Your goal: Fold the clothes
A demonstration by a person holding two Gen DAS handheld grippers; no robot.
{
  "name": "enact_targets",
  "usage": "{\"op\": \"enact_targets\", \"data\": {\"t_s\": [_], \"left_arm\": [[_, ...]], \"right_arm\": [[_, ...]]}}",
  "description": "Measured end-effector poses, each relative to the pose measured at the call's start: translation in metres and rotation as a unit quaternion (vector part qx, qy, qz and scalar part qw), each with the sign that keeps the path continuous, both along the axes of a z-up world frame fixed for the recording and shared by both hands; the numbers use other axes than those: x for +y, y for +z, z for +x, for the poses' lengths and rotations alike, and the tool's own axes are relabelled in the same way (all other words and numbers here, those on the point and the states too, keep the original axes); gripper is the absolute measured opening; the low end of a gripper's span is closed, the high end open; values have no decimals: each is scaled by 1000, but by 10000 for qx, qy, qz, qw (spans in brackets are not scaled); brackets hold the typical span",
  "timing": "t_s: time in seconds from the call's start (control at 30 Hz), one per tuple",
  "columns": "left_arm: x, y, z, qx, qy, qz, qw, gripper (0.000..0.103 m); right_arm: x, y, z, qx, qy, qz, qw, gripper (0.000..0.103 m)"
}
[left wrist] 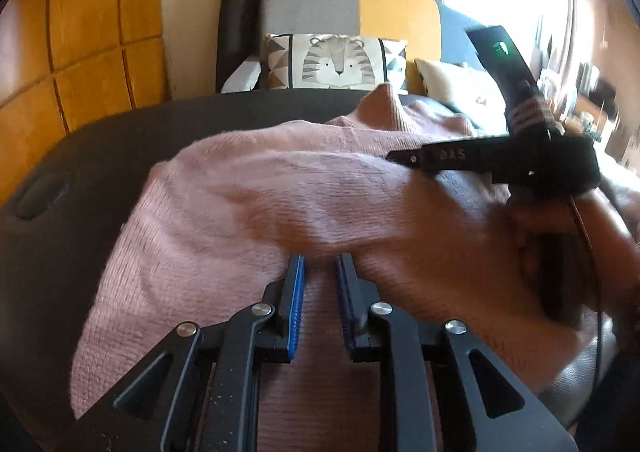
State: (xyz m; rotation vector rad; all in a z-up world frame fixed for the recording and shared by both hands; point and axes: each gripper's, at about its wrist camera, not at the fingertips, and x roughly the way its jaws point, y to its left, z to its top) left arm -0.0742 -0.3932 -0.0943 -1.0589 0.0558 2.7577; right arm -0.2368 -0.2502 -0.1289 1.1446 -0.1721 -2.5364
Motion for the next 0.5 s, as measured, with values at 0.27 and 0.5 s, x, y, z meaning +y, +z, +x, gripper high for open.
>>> {"op": "enact_targets", "data": {"t_s": [0.27,0.5], "left_arm": [[-51,-8,21,12,433,-249,9987,19],[-77,-18,45,40,578,101,9983,20]], "right_arm": [[-1,1,-1,-26,-21,-4,10000,1],[-2,2,-2,-46,-49,15,10000,1]]}}
